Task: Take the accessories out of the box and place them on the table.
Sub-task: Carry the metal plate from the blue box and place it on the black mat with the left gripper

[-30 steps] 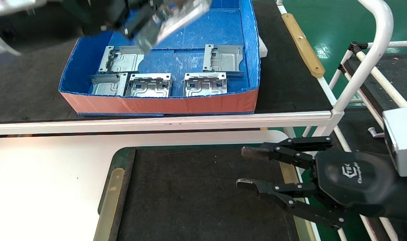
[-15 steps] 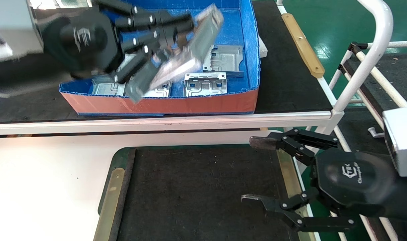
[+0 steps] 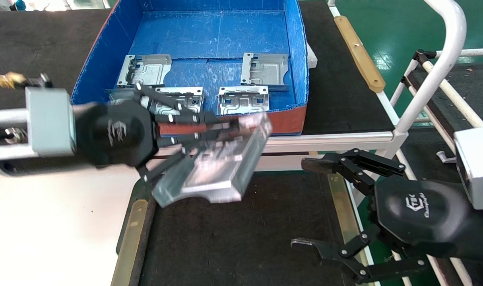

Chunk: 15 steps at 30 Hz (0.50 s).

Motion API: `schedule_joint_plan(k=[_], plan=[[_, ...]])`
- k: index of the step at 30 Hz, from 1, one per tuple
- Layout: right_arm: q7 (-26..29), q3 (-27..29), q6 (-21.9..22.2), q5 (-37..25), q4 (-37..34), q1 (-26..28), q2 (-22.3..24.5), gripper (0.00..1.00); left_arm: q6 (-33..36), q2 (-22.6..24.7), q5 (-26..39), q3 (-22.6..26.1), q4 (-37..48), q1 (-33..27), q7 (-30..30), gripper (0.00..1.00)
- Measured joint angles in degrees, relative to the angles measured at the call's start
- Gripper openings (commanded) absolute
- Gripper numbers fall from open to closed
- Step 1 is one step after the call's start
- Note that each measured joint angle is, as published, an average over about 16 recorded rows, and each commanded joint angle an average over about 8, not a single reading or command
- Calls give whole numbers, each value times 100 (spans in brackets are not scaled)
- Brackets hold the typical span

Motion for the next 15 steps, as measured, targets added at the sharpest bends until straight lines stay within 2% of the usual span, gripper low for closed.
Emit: schedule_joint_plan(k=[15], plan=[[0,0,0,0,0,0,0,100,-20,-29,130,1000,55,126,702,0]])
